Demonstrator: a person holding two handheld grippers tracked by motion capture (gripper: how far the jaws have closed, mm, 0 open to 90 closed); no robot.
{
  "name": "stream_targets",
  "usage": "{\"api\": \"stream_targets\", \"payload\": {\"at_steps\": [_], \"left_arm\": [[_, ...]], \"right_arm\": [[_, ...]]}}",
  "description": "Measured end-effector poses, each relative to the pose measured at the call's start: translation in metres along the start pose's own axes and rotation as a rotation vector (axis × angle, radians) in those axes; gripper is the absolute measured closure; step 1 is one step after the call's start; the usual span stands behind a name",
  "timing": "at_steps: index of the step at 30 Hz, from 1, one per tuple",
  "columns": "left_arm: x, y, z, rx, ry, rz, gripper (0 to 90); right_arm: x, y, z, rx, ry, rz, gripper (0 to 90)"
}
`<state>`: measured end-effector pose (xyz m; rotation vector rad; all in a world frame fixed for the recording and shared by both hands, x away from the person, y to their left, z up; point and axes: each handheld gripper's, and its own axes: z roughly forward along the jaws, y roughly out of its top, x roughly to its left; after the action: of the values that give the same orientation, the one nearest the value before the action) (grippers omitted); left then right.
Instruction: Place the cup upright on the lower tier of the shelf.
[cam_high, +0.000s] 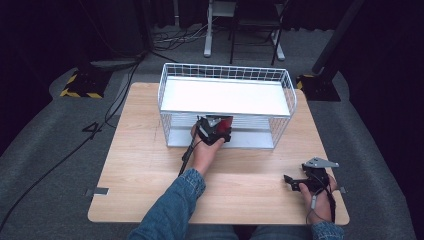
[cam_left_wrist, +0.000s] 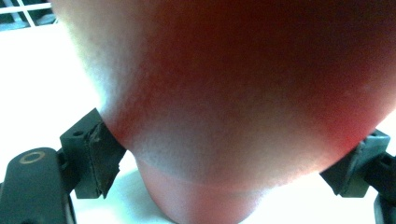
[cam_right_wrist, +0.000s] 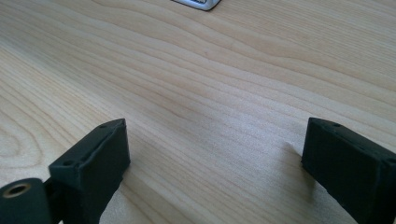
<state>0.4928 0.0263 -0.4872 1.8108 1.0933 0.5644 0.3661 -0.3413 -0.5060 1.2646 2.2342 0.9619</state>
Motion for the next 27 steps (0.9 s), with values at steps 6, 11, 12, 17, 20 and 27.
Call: {"api": "stream_targets", "payload": {"at_steps": [6,11,12,17,20,27], "left_arm": [[0.001,-0.002,-0.002,0.018,-0.008,0.003,14.3],[0.003,-0.007,-0.01,0.036,-0.03,-0.034,14.8],[0.004,-0.007,-0.012,0.036,-0.033,-0.029,14.8],[0.004,-0.008,-0.021,0.021,-0.041,-0.031,14.8],[0.005,-0.008,-0.029,0.01,-0.054,-0.027,14.8],[0.002,-0.005,-0.053,-0.002,-0.07,-0.01,14.8]], "right_arm": [[0.0,0.0,0.0,0.0,0.0,0.0,8.0],[0.0,0.0,0.0,0.0,0.0,0.0,8.0],[0.0,0.0,0.0,0.0,0.0,0.0,8.0],[0.0,0.0,0.0,0.0,0.0,-0.001,8.0],[0.0,0.0,0.0,0.0,0.0,0.0,8.0],[0.0,0.0,0.0,0.001,0.001,0.0,8.0]]}}
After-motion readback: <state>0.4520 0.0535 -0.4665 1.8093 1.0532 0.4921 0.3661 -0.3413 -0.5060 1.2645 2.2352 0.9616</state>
